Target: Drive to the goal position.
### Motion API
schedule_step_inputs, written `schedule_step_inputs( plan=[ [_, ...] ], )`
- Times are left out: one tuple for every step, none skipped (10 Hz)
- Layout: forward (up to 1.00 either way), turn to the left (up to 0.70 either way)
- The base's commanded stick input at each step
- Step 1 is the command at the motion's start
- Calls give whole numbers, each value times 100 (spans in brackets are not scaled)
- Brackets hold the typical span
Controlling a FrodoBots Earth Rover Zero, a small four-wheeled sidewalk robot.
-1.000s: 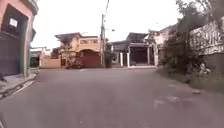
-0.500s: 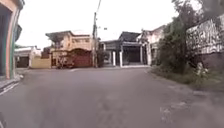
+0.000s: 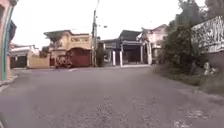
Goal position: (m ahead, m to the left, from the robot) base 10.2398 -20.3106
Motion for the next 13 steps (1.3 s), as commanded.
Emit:
schedule_step_inputs(
  plan=[
    [70, 0],
    [70, 0],
    [70, 0],
    [70, 0],
    [70, 0],
    [70, 0],
    [70, 0],
    [70, 0],
    [70, 0],
    [70, 0],
    [70, 0],
    [70, 0],
    [70, 0]
  ],
)
